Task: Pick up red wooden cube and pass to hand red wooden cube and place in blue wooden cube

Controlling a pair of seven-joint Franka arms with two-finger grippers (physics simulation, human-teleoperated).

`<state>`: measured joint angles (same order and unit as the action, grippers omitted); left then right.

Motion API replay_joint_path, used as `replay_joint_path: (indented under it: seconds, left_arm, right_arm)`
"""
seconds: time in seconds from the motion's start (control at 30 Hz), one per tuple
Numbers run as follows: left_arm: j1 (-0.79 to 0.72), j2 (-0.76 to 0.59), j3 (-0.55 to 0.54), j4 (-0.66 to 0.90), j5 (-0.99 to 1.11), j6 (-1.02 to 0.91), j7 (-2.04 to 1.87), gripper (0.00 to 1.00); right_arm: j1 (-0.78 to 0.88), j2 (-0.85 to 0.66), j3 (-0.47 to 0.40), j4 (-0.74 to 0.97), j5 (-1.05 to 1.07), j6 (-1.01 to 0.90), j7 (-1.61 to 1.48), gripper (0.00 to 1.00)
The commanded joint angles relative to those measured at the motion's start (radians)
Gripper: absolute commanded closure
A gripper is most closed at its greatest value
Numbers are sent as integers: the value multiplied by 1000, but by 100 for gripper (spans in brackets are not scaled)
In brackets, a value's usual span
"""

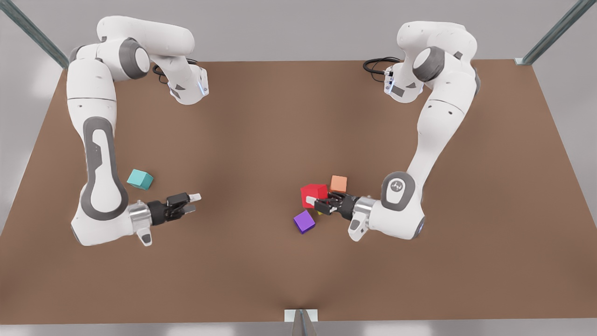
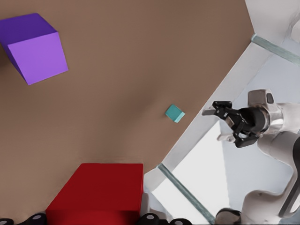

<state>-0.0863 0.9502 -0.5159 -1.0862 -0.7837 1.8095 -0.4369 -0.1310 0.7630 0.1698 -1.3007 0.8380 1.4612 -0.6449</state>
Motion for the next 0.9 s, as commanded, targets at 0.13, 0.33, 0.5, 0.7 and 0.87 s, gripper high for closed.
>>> replay_joint_path:
  seconds: [0.13,0.33,0.5,0.7,0.87]
  left_arm:
    - [-55,39,-18,0,-106,93,374,32]
    - [-52,59,-18,-1,-164,88,464,32]
    - [-47,61,-18,-9,-220,159,566,32]
    - [-44,61,-18,-12,-282,180,563,32]
    - [-43,59,-18,-12,-275,177,624,32]
  right_arm:
    - [73,45,7,12,231,62,-1325,0]
    - [128,62,7,-22,328,94,-1409,0]
    - [174,56,7,-98,455,255,-1469,0]
    - [226,38,7,-177,612,334,-1509,0]
    - [255,39,7,-167,690,340,-1521,0]
